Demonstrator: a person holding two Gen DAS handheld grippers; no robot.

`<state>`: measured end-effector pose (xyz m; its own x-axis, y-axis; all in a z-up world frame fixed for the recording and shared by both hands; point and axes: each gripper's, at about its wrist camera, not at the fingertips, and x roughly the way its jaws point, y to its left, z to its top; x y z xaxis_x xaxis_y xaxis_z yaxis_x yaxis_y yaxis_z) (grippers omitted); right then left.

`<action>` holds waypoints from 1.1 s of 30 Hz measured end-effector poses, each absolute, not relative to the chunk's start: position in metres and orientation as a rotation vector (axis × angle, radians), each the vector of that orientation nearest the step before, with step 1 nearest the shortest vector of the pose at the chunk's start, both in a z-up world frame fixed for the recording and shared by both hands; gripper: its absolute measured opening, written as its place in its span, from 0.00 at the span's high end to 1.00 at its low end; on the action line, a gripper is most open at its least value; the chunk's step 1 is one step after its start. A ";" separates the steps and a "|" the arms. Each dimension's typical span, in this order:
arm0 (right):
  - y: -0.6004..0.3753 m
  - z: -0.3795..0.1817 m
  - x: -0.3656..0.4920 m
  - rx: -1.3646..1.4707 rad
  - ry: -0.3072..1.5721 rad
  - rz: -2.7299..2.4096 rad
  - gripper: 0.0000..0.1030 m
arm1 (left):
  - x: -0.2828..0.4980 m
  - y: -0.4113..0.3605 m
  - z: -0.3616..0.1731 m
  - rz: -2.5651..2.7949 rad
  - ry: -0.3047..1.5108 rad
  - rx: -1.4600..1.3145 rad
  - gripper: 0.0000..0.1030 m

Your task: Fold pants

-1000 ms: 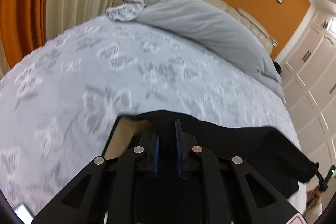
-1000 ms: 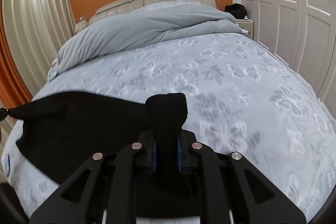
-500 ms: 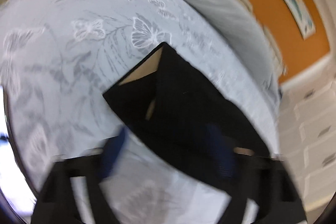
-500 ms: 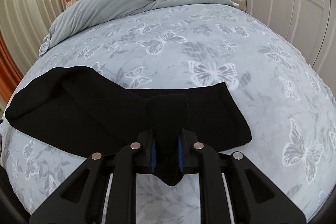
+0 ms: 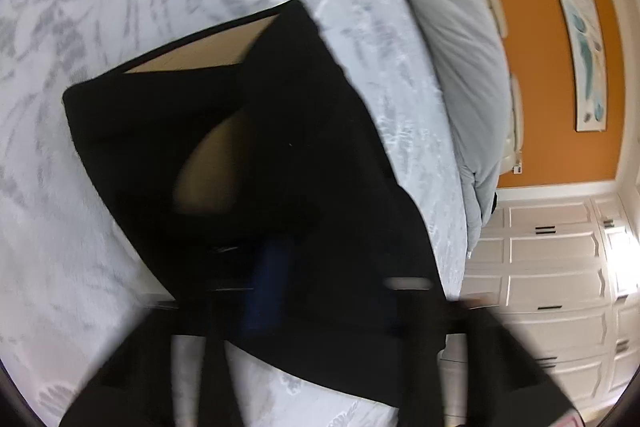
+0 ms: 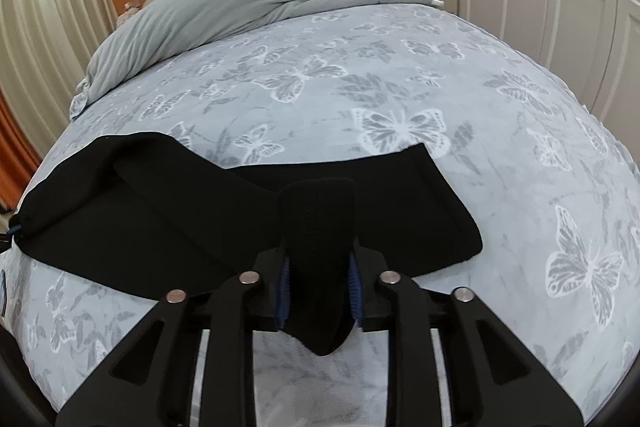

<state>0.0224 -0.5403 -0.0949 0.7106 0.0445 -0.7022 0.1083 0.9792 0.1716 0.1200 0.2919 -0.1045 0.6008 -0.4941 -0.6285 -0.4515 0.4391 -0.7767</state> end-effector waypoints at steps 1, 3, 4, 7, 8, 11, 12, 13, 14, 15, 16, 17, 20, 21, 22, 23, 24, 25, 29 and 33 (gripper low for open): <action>-0.542 -0.096 0.021 0.209 0.783 -0.050 0.64 | 0.119 0.297 -0.105 -0.036 0.980 -1.191 1.00; -0.545 -0.094 0.017 0.200 0.788 -0.090 0.30 | 0.110 0.309 -0.092 -0.020 0.930 -1.171 1.00; -0.546 -0.092 0.011 0.186 0.784 -0.117 0.24 | 0.102 0.315 -0.076 -0.018 0.894 -1.130 1.00; -0.550 -0.079 -0.012 0.160 0.744 -0.191 0.14 | 0.090 0.331 -0.054 0.023 0.892 -1.025 1.00; -0.553 -0.074 -0.022 0.180 0.722 -0.199 0.13 | 0.088 0.336 -0.054 0.031 0.917 -1.023 1.00; -0.556 -0.058 -0.053 0.301 0.649 -0.170 0.10 | 0.082 0.336 -0.064 -0.031 0.981 -1.095 0.83; -0.554 -0.055 -0.059 0.353 0.641 -0.137 0.10 | 0.080 0.332 -0.069 -0.058 0.994 -1.121 0.67; -0.551 -0.052 -0.062 0.402 0.641 -0.095 0.10 | 0.081 0.326 -0.075 -0.080 1.003 -1.162 0.34; -0.549 -0.050 -0.061 0.435 0.641 -0.061 0.10 | 0.082 0.320 -0.081 -0.087 0.994 -1.212 0.24; -0.544 -0.049 -0.060 0.483 0.642 -0.017 0.10 | 0.082 0.315 -0.088 -0.092 0.979 -1.264 0.24; -0.541 -0.049 -0.055 0.529 0.653 0.012 0.10 | 0.085 0.310 -0.098 -0.104 0.987 -1.312 0.24; -0.537 -0.050 -0.050 0.567 0.666 0.034 0.10 | 0.089 0.305 -0.106 -0.109 1.003 -1.343 0.24; -0.533 -0.062 -0.024 0.786 0.720 0.142 0.10 | 0.102 0.297 -0.133 -0.077 1.023 -1.436 0.30; -0.533 -0.071 -0.008 0.894 0.755 0.184 0.10 | 0.101 0.296 -0.141 -0.064 1.016 -1.464 0.37; -0.534 -0.076 0.000 0.944 0.774 0.181 0.10 | 0.102 0.297 -0.147 -0.055 1.001 -1.489 0.62; -0.537 -0.084 0.011 1.000 0.801 0.141 0.10 | 0.102 0.296 -0.149 -0.056 1.001 -1.496 0.81; -0.541 -0.088 0.017 1.014 0.812 0.099 0.10 | 0.102 0.297 -0.150 -0.066 0.993 -1.504 0.86; -0.547 -0.092 0.023 1.017 0.817 0.031 0.10 | 0.101 0.300 -0.147 -0.081 0.978 -1.505 0.90; -0.568 -0.107 0.034 1.130 0.809 -0.087 0.10 | 0.099 0.306 -0.134 -0.085 0.957 -1.465 0.92; -0.585 -0.137 0.051 1.198 0.871 -0.190 0.41 | 0.101 0.306 -0.140 -0.069 0.972 -1.444 0.92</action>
